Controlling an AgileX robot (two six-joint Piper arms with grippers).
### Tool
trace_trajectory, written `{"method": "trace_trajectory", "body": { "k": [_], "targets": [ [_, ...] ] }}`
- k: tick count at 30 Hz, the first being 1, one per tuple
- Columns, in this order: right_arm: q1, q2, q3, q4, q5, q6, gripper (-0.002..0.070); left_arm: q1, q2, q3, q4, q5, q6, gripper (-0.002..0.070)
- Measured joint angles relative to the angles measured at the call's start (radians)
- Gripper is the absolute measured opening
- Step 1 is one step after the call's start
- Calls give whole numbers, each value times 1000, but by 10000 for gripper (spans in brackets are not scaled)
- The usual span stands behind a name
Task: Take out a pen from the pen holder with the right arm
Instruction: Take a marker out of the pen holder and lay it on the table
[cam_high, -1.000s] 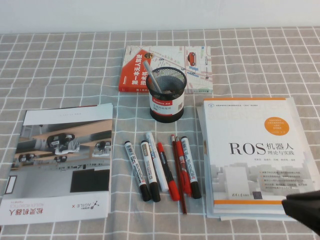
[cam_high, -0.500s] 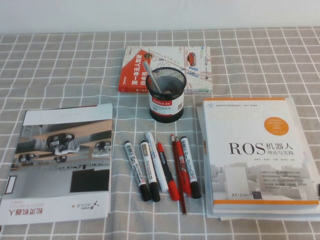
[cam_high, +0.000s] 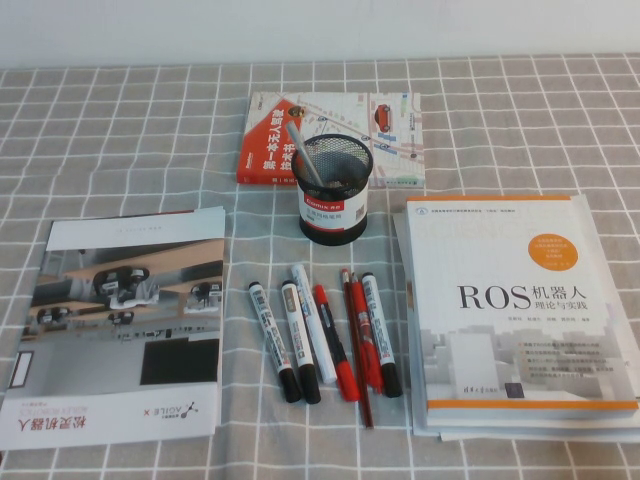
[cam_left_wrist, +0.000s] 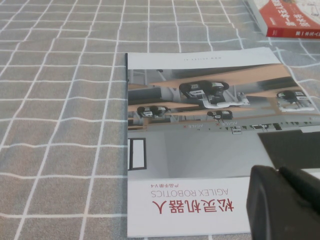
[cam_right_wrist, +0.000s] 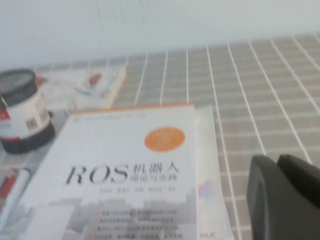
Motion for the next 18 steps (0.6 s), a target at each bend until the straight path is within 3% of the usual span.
{"method": "trace_trajectory", "body": {
  "k": [6,18],
  "targets": [
    [0,-126,2,-27,149,0,-12,0,0,0,0,0,0,-3],
    [-9,-131,2,-198,337,0,-13,0,0,0,0,0,0,-3]
  ]
}}
